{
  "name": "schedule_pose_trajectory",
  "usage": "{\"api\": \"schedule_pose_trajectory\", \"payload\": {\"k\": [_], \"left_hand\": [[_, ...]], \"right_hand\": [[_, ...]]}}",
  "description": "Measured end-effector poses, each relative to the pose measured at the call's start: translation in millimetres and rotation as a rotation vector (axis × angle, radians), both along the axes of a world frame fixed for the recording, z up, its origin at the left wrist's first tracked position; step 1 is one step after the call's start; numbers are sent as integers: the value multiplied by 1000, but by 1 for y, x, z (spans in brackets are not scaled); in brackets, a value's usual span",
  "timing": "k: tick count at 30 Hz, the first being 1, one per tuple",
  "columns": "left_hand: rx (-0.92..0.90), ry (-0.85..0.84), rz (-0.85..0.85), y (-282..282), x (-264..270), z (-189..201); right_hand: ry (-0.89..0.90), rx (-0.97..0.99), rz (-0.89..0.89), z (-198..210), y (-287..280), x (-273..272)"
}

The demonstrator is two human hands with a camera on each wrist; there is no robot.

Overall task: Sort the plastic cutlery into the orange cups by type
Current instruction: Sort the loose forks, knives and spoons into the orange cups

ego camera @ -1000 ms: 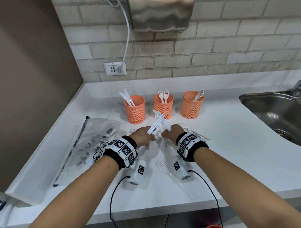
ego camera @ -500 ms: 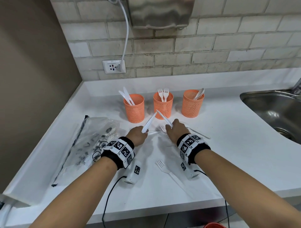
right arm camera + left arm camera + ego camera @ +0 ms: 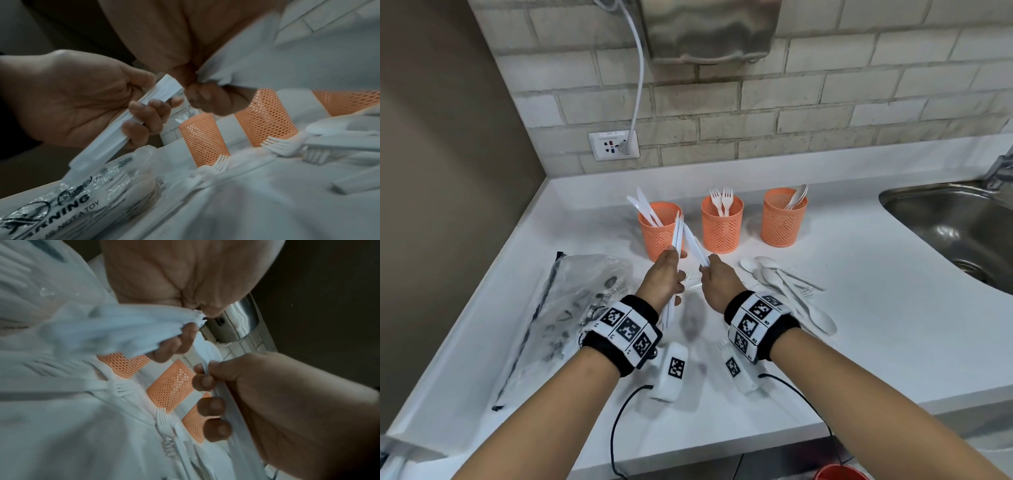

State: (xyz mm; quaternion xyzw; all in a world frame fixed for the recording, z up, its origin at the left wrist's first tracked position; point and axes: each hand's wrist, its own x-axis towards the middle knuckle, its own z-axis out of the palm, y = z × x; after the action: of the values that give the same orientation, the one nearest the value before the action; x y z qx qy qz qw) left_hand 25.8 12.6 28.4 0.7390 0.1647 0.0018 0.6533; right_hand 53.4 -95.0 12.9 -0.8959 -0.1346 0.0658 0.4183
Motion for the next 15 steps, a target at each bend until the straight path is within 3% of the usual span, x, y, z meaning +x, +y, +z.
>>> {"api": "schedule_pose_trajectory", "payload": {"k": [9, 15], "left_hand": [[-33, -81, 15, 22, 0, 8], [16, -166, -18, 38, 12, 16]], "right_hand": [[-31, 36, -115, 7, 22, -2], [-32, 245, -87, 21, 18, 13]]}}
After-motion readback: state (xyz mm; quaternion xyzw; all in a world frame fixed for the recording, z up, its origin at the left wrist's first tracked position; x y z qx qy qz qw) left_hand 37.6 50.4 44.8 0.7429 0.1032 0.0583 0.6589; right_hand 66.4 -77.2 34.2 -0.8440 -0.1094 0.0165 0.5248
